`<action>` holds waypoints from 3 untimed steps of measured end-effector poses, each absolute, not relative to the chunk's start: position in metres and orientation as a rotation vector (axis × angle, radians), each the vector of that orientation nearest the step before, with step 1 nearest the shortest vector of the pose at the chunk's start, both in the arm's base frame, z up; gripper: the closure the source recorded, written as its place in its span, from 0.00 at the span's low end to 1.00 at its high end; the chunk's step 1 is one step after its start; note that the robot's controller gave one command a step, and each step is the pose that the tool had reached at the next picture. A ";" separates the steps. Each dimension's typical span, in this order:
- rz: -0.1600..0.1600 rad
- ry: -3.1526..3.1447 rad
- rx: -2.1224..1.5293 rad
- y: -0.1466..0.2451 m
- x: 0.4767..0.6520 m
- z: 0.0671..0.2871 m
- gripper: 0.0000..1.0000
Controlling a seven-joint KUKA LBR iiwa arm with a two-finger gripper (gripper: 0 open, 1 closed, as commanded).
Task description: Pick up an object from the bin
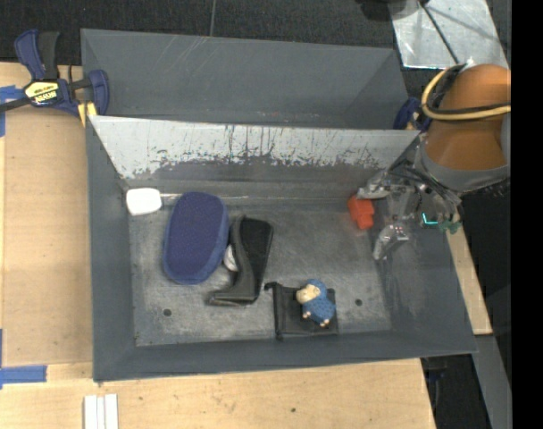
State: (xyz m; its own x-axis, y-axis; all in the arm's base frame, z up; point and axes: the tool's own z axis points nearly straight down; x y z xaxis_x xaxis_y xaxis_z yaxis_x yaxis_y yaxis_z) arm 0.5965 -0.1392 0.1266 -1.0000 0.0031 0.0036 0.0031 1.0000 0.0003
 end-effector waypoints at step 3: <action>-0.002 -2.917 1.166 0.001 0.482 0.100 0.00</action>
Offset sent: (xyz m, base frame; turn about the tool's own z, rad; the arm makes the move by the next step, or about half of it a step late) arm -0.0625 0.0604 -0.0566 -0.3496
